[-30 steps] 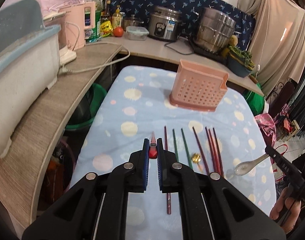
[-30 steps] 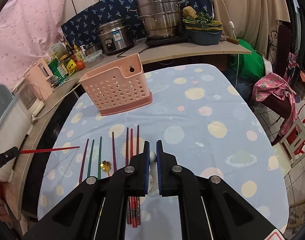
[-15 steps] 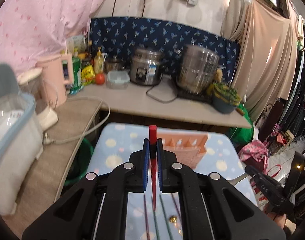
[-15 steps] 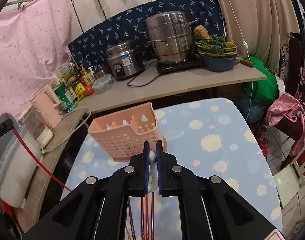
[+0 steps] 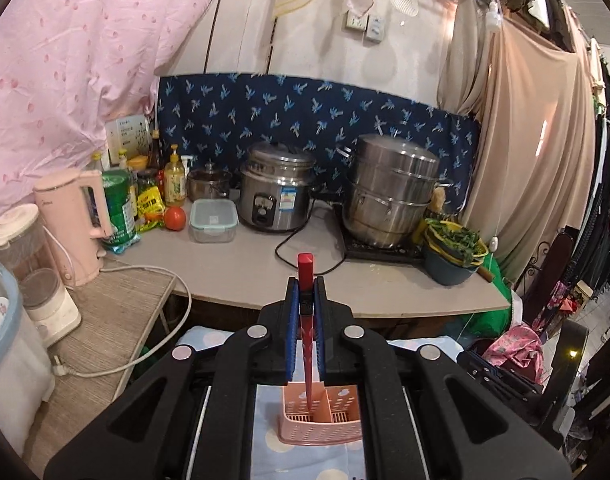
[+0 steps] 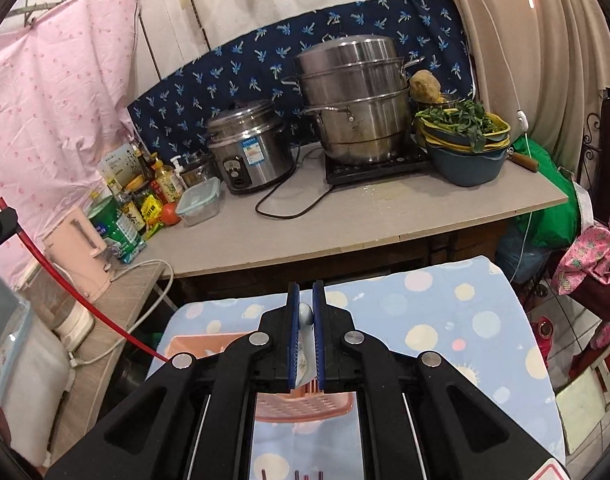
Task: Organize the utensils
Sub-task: 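Lift the red chopstick and white spoon with both tools over the pink holder, then open both tools to drop the chopstick and spoon into the holder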
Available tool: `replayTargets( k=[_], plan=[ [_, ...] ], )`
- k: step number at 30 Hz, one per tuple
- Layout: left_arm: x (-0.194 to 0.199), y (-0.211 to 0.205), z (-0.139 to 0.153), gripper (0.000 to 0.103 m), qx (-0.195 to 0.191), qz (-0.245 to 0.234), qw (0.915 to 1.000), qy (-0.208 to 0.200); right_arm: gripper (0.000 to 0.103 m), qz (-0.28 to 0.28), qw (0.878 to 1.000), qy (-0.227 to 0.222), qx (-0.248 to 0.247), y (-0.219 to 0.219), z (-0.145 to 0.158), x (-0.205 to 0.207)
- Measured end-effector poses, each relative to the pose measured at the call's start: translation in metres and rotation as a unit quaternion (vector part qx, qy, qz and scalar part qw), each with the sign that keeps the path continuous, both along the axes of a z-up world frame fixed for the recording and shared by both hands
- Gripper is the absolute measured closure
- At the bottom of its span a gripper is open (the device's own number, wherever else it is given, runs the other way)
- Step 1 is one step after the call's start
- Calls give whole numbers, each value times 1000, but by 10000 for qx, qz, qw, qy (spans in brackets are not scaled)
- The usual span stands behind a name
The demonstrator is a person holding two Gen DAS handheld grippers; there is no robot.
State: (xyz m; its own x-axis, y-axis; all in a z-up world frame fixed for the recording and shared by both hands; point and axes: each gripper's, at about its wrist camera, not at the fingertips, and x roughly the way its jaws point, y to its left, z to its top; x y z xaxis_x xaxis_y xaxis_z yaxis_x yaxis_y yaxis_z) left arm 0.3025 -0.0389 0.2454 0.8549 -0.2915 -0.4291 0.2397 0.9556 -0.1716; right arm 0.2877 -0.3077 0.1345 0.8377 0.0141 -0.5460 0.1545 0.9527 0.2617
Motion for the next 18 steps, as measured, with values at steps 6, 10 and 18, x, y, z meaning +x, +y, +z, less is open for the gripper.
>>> replayTargets(
  k=[6,10,18],
  plan=[
    [24,-3,-38,96,41,1,9996,264,96,32,9991,418,13,2,-36,24],
    [35,-4,-63,96,65,-8,9987,511,96,97,9981,608,42,4,-57,32],
    [26,8,-82,67,49,211,9974,680,81,93,9987,506,47,6,-58,18]
  ],
)
